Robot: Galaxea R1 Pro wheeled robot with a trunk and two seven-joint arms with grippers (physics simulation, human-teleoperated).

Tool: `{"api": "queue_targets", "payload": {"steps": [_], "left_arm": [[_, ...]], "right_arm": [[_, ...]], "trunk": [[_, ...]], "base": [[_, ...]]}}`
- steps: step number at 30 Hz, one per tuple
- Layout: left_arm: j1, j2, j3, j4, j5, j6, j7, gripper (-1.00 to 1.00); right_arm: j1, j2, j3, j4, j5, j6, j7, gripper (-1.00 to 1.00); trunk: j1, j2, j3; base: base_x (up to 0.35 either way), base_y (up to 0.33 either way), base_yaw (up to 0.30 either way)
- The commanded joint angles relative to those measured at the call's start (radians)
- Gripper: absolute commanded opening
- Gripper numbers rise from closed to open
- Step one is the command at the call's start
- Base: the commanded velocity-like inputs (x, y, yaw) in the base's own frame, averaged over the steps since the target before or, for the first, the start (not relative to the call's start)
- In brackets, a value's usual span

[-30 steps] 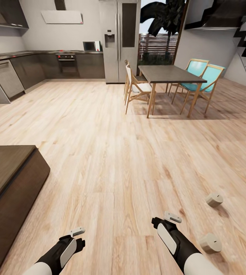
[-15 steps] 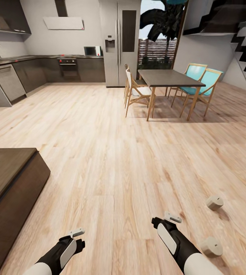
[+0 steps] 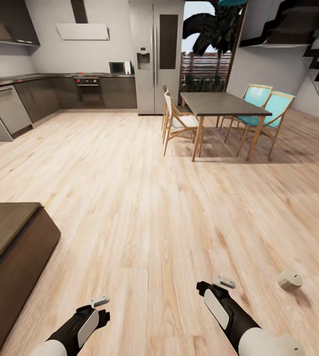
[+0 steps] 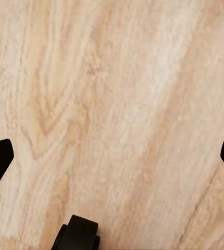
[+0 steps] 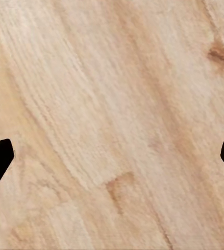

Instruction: Place each of the two pumpkins and all three candles from the living room inside a cabinet in the living room (use any cabinet), then make sure every cabinet is closed, and position the cauldron so it is next to a table in the living room.

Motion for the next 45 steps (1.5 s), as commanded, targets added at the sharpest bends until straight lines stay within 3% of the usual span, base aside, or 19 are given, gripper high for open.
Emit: {"api": "queue_targets", "payload": {"steps": [1,26,45], "left_arm": [[0.0,0.001,-0.008,-0.002,0.01,0.004,0.009,1.0],[0.0,0.0,-0.008,-0.002,0.01,0.004,0.009,1.0],[0.0,-0.002,-0.009,-0.002,0.01,0.004,0.009,1.0]], "right_arm": [[-0.001,-0.001,0.005,-0.002,-0.006,0.004,-0.008,1.0],[-0.001,-0.002,0.005,-0.002,-0.006,0.003,-0.008,1.0],[-0.001,0.001,0.006,-0.002,-0.004,0.003,-0.008,1.0]], "trunk": [[0.0,0.0,-0.001],[0.0,0.0,-0.001],[0.0,0.0,-0.001]], "base": [[0.328,0.033,0.0],[0.329,0.002,0.011],[0.329,0.0,0.229]]}}
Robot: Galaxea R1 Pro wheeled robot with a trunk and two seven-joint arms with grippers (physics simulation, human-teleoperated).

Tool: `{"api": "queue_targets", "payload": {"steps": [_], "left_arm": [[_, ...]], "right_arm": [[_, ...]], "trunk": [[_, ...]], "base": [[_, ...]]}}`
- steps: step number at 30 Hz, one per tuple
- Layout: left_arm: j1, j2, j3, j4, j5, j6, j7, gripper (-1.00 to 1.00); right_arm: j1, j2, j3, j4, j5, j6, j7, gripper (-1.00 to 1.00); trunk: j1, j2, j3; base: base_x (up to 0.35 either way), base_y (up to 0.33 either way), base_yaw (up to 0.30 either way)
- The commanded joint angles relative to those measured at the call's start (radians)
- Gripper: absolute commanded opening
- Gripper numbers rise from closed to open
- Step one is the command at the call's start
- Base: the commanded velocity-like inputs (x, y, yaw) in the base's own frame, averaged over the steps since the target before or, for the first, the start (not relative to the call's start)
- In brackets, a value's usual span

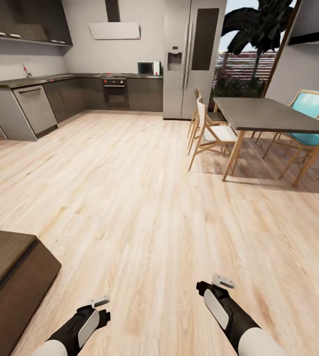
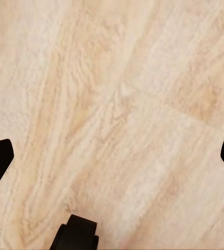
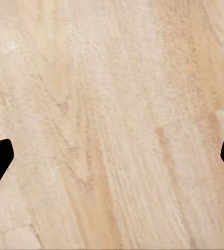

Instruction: Place each of the two pumpkins and all three candles from the living room inside a cabinet in the living room (use any cabinet), then make sure every cabinet is closed, and position the cauldron so it is next to a table in the living room.

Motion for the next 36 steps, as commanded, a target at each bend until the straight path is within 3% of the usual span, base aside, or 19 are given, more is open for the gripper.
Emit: {"api": "queue_targets", "payload": {"steps": [1,17,36], "left_arm": [[0.0,0.001,-0.008,-0.002,0.011,0.003,0.009,1.0],[0.0,-0.001,-0.008,0.006,0.01,0.003,0.009,1.0],[0.0,-0.005,-0.01,0.006,0.01,-0.014,0.009,1.0]], "right_arm": [[0.0,-0.001,0.005,-0.002,-0.006,0.004,-0.008,1.0],[0.0,0.004,0.005,-0.002,-0.005,0.004,-0.008,1.0],[0.0,0.005,0.006,0.023,-0.002,0.004,-0.008,1.0]], "trunk": [[0.0,0.0,-0.001],[0.0,0.0,-0.001],[0.0,0.0,-0.001]], "base": [[0.322,0.0,0.286],[0.172,-0.02,0.287],[0.156,-0.222,0.287]]}}
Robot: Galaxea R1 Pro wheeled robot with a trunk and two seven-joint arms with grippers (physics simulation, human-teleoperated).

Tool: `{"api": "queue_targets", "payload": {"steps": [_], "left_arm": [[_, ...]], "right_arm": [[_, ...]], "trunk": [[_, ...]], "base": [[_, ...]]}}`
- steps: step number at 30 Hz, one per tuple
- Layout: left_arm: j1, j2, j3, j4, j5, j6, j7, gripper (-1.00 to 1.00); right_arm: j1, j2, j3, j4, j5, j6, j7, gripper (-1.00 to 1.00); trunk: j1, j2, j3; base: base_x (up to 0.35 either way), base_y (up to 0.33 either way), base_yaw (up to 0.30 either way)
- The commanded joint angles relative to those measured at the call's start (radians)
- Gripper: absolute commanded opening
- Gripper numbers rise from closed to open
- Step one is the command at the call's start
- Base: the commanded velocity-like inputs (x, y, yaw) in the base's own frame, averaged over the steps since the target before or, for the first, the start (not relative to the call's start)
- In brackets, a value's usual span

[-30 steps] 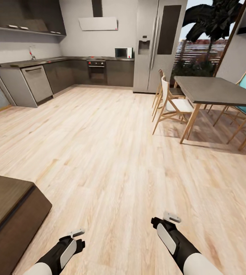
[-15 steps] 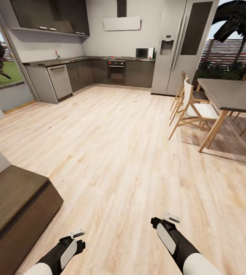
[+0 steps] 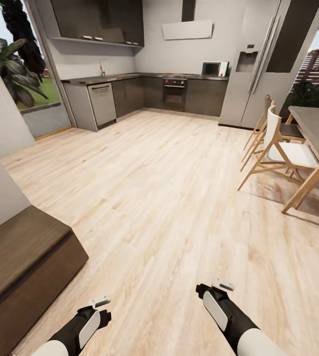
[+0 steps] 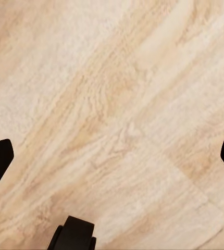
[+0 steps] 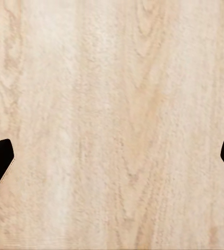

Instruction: Place each of the two pumpkins and all three candles from the living room inside a cabinet in the living room (use any cabinet), then make sure every cabinet is closed, and position the cauldron so it is next to a table in the living room.

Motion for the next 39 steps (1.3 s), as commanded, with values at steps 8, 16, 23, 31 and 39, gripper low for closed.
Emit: {"api": "queue_targets", "payload": {"steps": [8,16,23,31,39], "left_arm": [[-0.001,0.001,-0.013,-0.002,0.01,0.004,0.009,1.0],[-0.001,0.001,-0.014,-0.002,0.011,0.003,0.009,1.0],[-0.001,0.0,-0.013,-0.002,0.011,0.003,0.009,1.0],[0.0,0.0,-0.014,-0.002,0.011,0.003,0.009,1.0],[-0.001,0.0,-0.015,-0.002,0.011,0.003,0.009,1.0]], "right_arm": [[0.0,-0.001,0.005,-0.001,-0.006,0.004,-0.008,1.0],[0.0,-0.001,0.005,-0.001,-0.006,0.004,-0.008,1.0],[0.0,-0.001,0.005,-0.001,-0.006,0.004,-0.008,1.0],[0.0,-0.001,0.005,-0.001,-0.006,0.004,-0.008,1.0],[0.0,-0.001,0.005,-0.001,-0.006,0.004,-0.008,1.0]], "trunk": [[0.0,0.0,-0.001],[0.0,0.0,-0.001],[0.0,0.0,-0.001],[0.0,0.0,-0.001],[0.0,0.0,-0.001]], "base": [[0.178,-0.187,0.287],[0.179,-0.19,0.287],[0.174,-0.179,0.287],[0.047,-0.05,0.287],[0.001,-0.001,0.287]]}}
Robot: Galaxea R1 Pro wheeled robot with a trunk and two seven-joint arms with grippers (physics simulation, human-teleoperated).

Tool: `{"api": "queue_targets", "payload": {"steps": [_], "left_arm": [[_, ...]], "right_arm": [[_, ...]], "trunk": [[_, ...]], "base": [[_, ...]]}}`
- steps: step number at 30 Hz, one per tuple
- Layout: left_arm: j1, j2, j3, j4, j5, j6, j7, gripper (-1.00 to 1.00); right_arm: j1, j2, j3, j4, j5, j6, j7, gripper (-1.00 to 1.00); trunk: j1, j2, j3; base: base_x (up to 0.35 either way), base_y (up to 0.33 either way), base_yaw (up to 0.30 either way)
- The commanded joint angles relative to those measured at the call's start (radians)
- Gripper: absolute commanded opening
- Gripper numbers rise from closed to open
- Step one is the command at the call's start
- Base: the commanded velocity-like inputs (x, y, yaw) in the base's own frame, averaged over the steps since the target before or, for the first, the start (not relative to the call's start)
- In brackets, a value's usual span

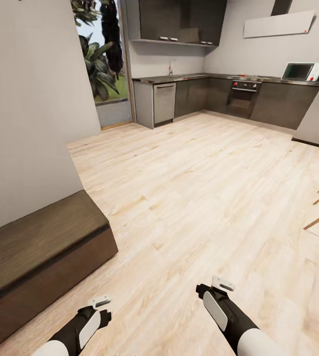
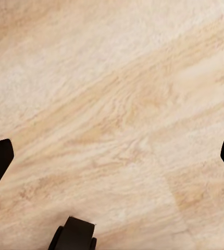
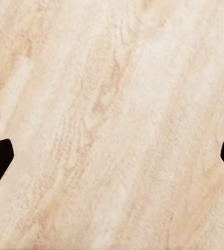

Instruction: Place each of the two pumpkins and all three candles from the living room inside a cabinet in the living room (use any cabinet), then make sure every cabinet is closed, and position the cauldron so it is next to a table in the living room.

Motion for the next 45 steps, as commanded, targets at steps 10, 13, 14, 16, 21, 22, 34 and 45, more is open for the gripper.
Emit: {"api": "queue_targets", "payload": {"steps": [10,13,14,16,21,22,34,45], "left_arm": [[0.0,0.0,-0.008,-0.002,0.01,0.004,0.008,1.0],[0.0,0.001,-0.008,-0.002,0.01,0.004,0.008,1.0],[0.0,0.001,-0.008,-0.002,0.01,0.004,0.008,1.0],[0.0,0.001,-0.008,-0.002,0.01,0.004,0.008,1.0],[0.0,0.001,-0.008,-0.002,0.01,0.004,0.008,1.0],[0.0,0.001,-0.008,-0.002,0.01,0.004,0.008,1.0],[0.0,0.0,-0.008,0.005,0.009,0.004,0.008,1.0],[0.0,-0.001,-0.008,0.006,0.009,0.004,0.008,1.0]], "right_arm": [[0.0,-0.001,0.005,-0.002,-0.006,0.004,-0.008,1.0],[0.0,-0.001,0.006,-0.002,-0.006,0.004,-0.008,1.0],[0.0,-0.001,0.006,-0.002,-0.006,0.004,-0.008,1.0],[0.0,-0.001,0.006,-0.002,-0.006,0.004,-0.008,1.0],[0.0,-0.001,0.007,-0.002,-0.006,0.004,-0.008,1.0],[0.0,-0.001,0.007,-0.002,-0.005,0.004,-0.008,1.0],[0.0,-0.001,0.008,0.0,-0.003,0.002,-0.008,1.0],[0.0,-0.001,0.008,0.001,-0.004,-0.012,-0.008,1.0]], "trunk": [[0.0,0.0,-0.001],[0.0,0.0,-0.001],[0.0,0.0,-0.001],[0.0,0.0,-0.001],[0.0,0.0,-0.001],[0.0,0.0,-0.001],[0.0,0.0,-0.001],[0.0,0.0,-0.001]], "base": [[0.027,-0.099,0.287],[0.086,-0.27,0.287],[0.088,-0.276,0.287],[0.089,-0.236,0.287],[0.035,-0.078,0.287],[0.008,-0.017,0.287],[0.001,-0.002,0.287],[0.0,0.0,0.287]]}}
